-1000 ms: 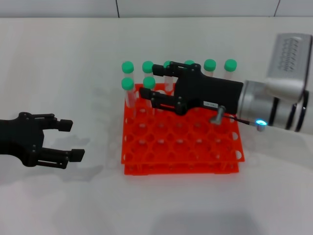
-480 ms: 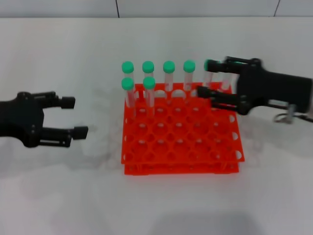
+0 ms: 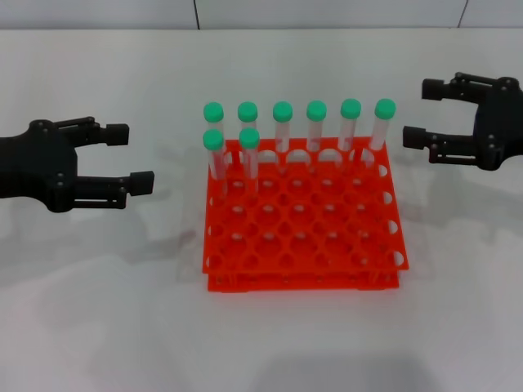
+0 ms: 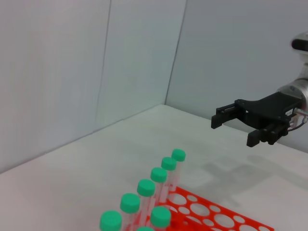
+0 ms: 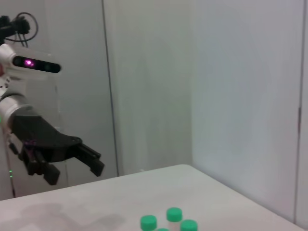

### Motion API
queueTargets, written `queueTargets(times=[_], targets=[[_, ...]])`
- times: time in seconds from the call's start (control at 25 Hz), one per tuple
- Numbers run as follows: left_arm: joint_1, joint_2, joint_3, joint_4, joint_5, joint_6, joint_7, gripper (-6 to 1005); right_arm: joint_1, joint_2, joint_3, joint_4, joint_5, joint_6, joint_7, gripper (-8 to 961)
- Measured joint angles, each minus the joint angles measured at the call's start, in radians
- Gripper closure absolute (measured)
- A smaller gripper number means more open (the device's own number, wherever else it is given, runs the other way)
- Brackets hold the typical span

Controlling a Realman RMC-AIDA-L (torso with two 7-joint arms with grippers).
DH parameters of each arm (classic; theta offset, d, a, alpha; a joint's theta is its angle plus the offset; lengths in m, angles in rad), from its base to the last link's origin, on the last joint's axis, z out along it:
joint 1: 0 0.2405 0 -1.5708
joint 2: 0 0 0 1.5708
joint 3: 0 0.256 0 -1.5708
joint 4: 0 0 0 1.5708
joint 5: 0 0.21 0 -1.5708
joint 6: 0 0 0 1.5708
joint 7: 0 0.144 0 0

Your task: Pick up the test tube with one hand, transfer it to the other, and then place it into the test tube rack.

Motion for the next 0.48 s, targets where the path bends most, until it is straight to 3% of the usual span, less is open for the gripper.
queueTargets(times=[0.04, 0.24, 0.48], targets=[[0.0, -0.001, -0.001, -0.001, -0.001, -0.002, -0.001, 112, 0.0, -0.002, 0.001, 0.0, -0.004, 0.0, 0.0, 311], [-0.006, -0.007, -0.012, -0.002, -0.004, -0.004, -0.004, 112, 0.005, -0.011, 0.004, -0.005, -0.031, -0.002, 0.021, 114], [-0.006, -0.015, -0.019, -0.002, -0.005, -0.004, -0.005, 112, 0.002, -0.009, 0.007, -0.011, -0.063, -0.005, 0.031, 89]])
